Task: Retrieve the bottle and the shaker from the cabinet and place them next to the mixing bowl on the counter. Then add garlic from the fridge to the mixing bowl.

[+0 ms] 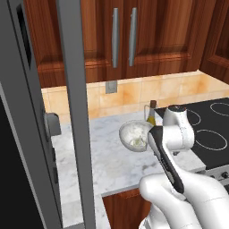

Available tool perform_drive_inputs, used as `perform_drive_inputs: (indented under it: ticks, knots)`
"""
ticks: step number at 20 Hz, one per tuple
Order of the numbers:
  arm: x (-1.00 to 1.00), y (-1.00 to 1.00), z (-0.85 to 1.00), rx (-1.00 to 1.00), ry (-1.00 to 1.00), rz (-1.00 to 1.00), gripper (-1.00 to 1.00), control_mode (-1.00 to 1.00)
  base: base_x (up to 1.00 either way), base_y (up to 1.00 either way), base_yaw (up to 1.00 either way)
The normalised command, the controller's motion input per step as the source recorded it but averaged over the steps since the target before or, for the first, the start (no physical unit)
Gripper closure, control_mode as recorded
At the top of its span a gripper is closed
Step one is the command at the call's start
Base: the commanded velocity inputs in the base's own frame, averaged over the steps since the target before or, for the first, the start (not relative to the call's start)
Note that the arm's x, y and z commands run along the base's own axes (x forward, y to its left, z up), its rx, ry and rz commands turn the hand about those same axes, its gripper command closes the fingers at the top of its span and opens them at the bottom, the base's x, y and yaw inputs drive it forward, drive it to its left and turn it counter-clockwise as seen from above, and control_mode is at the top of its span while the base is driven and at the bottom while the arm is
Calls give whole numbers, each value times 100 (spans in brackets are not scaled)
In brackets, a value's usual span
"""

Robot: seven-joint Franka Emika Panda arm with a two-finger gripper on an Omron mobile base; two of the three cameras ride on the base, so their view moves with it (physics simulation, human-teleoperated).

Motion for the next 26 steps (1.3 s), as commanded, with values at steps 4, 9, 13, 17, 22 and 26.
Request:
perform_drive_inputs:
  ticks: [4, 9, 13, 17, 22, 26]
  knots:
    - [0, -47, 0, 0, 0, -1, -100, -100, 0, 0, 0]
    - [0, -45, 0, 0, 0, -1, -100, -100, 0, 0, 0]
    - [0, -40, 0, 0, 0, -1, -100, -100, 0, 0, 0]
    - [0, -36, 0, 0, 0, -2, -100, -100, 0, 0, 0]
    - [-2, -29, 0, 0, 0, -3, -100, -100, 0, 0, 0]
    - [-2, -31, 0, 0, 0, -3, -100, -100, 0, 0, 0]
